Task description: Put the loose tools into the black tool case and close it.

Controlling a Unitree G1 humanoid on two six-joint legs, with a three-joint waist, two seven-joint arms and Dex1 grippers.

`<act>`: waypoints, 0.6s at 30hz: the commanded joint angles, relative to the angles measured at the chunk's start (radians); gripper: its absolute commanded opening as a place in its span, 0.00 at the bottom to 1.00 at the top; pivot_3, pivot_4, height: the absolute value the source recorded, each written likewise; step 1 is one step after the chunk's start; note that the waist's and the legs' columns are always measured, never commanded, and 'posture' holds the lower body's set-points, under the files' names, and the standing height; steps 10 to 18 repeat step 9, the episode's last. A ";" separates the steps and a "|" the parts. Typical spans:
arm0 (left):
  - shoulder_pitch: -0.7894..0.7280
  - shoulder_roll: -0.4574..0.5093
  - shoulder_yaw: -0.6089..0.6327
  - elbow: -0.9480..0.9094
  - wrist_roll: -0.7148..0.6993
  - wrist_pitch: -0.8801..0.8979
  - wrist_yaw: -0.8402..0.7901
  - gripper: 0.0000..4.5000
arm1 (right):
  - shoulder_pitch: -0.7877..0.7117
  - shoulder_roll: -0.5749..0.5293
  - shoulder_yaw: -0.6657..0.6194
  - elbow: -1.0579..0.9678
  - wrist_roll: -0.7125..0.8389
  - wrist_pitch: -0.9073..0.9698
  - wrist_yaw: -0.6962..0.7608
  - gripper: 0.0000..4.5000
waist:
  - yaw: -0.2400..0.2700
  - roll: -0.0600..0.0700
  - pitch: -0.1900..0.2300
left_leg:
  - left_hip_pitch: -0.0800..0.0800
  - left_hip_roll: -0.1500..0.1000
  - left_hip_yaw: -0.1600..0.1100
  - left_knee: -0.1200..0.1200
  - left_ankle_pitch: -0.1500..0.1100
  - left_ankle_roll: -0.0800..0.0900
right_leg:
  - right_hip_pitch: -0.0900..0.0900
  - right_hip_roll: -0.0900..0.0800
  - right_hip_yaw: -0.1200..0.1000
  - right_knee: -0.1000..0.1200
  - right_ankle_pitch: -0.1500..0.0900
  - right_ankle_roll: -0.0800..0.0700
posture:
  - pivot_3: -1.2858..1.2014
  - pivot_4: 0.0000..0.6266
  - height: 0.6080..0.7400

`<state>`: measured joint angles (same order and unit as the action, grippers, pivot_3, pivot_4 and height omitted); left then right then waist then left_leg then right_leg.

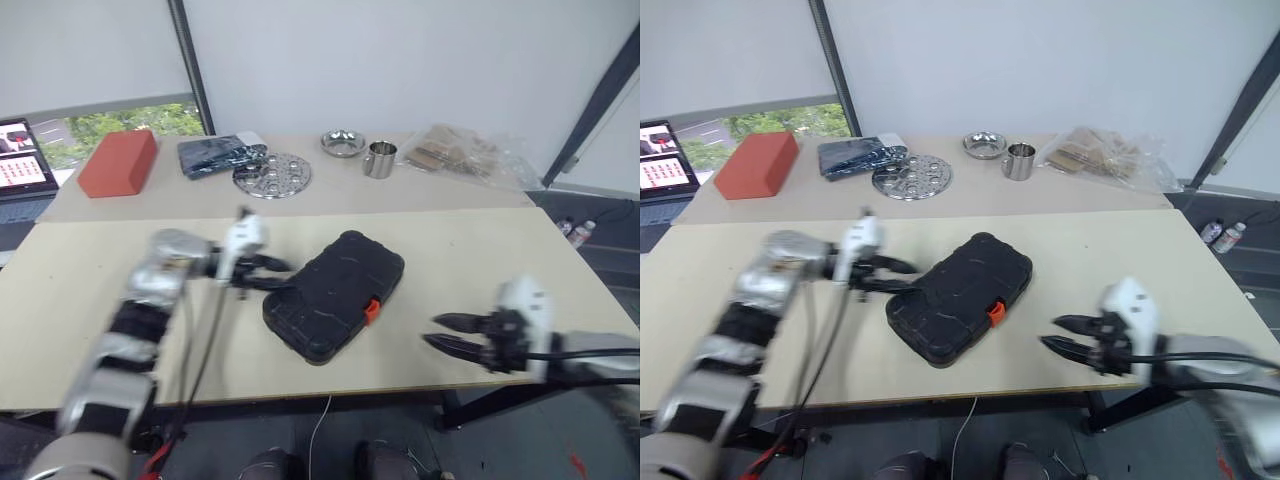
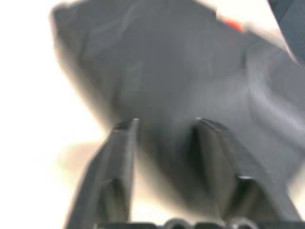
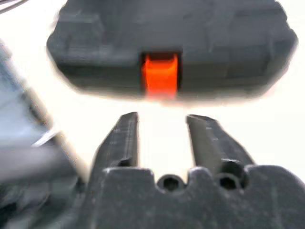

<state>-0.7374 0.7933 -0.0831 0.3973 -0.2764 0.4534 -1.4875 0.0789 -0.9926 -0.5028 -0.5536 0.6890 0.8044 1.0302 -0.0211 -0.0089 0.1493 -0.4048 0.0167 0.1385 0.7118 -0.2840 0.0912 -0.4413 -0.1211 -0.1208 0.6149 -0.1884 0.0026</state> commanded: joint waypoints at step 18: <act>0.194 0.297 0.211 -0.268 -0.201 0.206 -0.101 0.98 | -0.035 -0.229 -0.133 0.267 0.048 -0.080 0.369 0.99 | 0.057 0.001 0.008 | -0.003 -0.007 -0.002 0.003 -0.010 0.003 | 0.002 -0.015 -0.001 -0.007 -0.007 0.013 | 0.52 0.24 0.95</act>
